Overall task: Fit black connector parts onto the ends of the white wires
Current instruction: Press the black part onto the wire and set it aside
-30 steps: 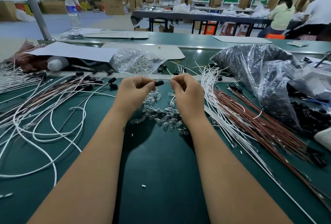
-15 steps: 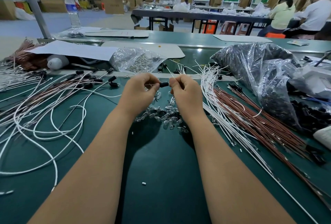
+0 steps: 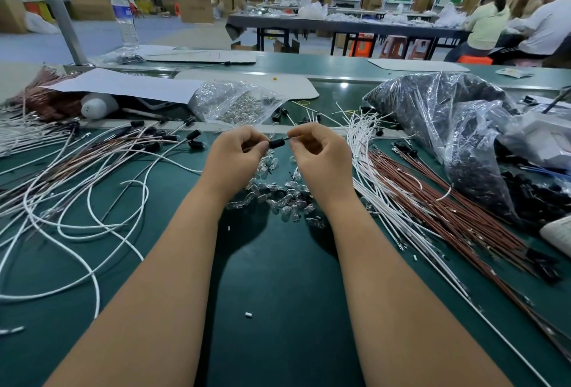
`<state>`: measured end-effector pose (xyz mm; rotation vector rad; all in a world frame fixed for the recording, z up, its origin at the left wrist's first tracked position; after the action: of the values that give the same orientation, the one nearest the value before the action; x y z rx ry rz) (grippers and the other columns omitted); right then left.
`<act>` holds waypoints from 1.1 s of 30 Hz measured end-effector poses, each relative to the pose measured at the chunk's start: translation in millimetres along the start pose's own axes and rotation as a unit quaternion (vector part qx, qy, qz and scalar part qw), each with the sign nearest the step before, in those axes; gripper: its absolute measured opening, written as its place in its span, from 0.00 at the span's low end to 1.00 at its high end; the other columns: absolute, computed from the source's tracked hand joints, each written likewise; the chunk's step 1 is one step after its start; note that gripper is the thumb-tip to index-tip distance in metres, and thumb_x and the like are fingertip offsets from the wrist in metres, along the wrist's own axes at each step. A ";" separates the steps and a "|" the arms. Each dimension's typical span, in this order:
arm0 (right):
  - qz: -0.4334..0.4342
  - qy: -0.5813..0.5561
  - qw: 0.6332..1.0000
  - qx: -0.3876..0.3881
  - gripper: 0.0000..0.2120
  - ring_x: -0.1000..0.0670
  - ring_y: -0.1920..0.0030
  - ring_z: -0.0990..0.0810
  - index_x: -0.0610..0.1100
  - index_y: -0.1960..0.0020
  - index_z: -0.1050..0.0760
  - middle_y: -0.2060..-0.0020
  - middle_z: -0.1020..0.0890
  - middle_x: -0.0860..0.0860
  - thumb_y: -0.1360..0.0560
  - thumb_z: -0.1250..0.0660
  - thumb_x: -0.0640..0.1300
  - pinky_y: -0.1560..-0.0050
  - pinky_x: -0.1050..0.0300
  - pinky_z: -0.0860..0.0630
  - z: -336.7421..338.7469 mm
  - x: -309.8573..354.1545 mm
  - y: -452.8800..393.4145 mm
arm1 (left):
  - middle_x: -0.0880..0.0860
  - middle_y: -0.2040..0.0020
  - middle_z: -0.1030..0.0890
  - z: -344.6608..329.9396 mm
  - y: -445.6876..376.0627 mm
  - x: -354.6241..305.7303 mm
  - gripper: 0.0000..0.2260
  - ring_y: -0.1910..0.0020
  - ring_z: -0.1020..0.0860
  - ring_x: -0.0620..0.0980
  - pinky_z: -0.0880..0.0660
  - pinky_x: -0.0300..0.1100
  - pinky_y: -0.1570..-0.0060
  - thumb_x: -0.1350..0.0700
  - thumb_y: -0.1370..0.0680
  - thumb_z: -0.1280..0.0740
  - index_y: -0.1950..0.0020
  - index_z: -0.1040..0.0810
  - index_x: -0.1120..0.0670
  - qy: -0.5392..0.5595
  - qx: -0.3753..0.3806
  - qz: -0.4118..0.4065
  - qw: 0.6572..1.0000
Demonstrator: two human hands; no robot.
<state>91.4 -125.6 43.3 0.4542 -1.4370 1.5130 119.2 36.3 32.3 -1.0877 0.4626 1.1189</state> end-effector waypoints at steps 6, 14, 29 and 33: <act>0.023 0.035 0.999 -0.009 0.03 0.58 0.63 0.22 0.45 0.56 0.19 0.65 0.19 0.56 0.26 0.30 0.39 0.58 0.62 0.24 2.4 2.6 -0.4 | 0.53 0.65 0.22 -2.9 0.2 1.2 0.02 0.74 0.31 0.37 0.34 0.27 0.71 0.61 0.23 0.33 0.53 0.20 0.58 0.019 0.015 0.008 1.000; -0.044 0.000 0.999 -0.018 0.03 0.52 0.63 0.23 0.41 0.57 0.21 0.65 0.19 0.50 0.24 0.32 0.39 0.58 0.54 0.23 0.9 -7.1 -0.6 | 0.47 0.66 0.22 -4.1 2.8 -11.5 0.03 0.71 0.27 0.35 0.31 0.27 0.68 0.63 0.24 0.31 0.55 0.21 0.56 0.014 -0.002 -0.028 1.000; -0.102 -0.124 0.987 0.027 0.05 0.54 0.67 0.20 0.41 0.55 0.23 0.64 0.19 0.45 0.22 0.36 0.34 0.62 0.59 0.22 -8.4 -15.4 -1.7 | 0.66 0.60 0.18 1.2 4.8 -6.1 0.01 0.65 0.24 0.50 0.26 0.43 0.60 0.62 0.26 0.28 0.57 0.17 0.57 0.132 -0.004 0.030 0.991; -0.129 -0.187 0.972 0.064 0.02 0.55 0.67 0.21 0.40 0.51 0.23 0.65 0.19 0.46 0.22 0.35 0.37 0.65 0.63 0.24 -20.2 -16.5 1.2 | 0.67 0.59 0.18 0.9 4.6 -7.8 0.01 0.63 0.23 0.52 0.24 0.50 0.56 0.62 0.27 0.27 0.56 0.17 0.58 0.140 0.000 0.023 0.990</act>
<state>104.9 -113.3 24.7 1.0099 -1.4976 1.3590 111.7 33.4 36.6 -1.2453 0.7107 1.0100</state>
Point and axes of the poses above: each hand's wrist, its own y-axis away from the middle knuckle, its own z-axis out of the back of the hand, x = y × z, the point moved 9 cm from there along -y, towards the middle knuckle
